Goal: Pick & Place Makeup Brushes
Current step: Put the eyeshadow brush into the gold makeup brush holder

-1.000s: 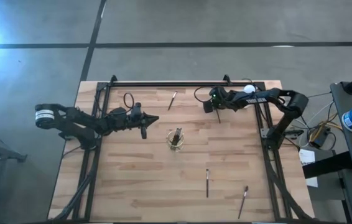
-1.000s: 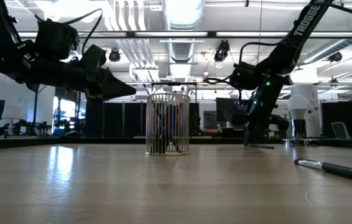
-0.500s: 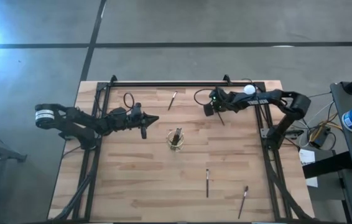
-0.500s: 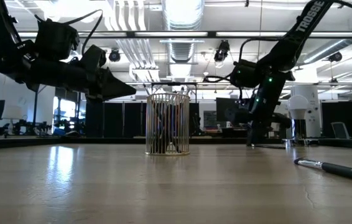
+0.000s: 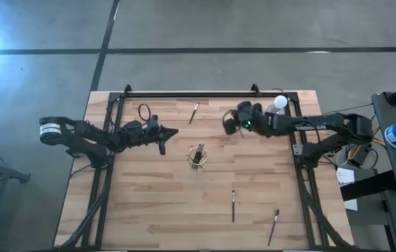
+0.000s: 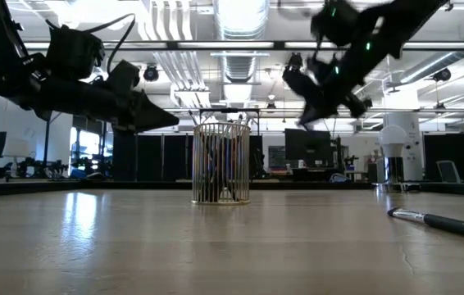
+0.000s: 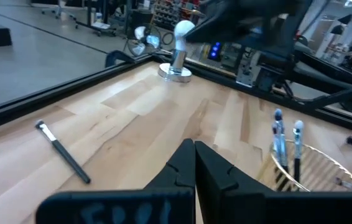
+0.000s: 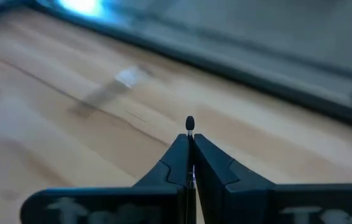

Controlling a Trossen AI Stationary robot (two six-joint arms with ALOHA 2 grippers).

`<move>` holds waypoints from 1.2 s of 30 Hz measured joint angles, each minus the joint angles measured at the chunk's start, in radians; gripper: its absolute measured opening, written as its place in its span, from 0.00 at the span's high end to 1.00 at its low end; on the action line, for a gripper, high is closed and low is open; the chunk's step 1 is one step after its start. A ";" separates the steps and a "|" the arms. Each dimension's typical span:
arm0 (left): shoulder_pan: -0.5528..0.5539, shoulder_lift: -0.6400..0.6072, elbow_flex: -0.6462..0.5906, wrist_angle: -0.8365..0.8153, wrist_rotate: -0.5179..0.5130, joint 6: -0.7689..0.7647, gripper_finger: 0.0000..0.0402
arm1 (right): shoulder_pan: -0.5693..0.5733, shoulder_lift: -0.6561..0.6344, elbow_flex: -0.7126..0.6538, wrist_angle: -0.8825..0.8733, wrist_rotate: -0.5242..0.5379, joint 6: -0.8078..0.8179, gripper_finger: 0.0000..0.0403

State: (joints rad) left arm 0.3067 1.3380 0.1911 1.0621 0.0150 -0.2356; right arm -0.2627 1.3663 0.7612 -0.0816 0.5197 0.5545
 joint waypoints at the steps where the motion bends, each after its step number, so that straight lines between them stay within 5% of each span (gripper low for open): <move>1: 0.001 0.000 0.000 0.001 -0.007 0.000 1.00 | 0.038 -0.008 0.000 0.055 0.022 -0.018 0.97; 10: 0.005 0.000 -0.002 0.003 -0.013 -0.002 1.00 | 0.295 0.124 -0.005 0.662 0.083 -0.213 0.97; 20: 0.008 0.000 -0.003 0.003 -0.017 -0.001 1.00 | 0.404 0.436 0.008 1.333 0.051 -0.445 0.97; 36: 0.008 0.000 -0.003 -0.008 -0.017 0.001 1.00 | 0.418 0.633 0.090 1.425 0.033 -0.510 0.97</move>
State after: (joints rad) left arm 0.3146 1.3376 0.1879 1.0540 -0.0021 -0.2341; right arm 0.1551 1.9997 0.8516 1.3436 0.5526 0.0448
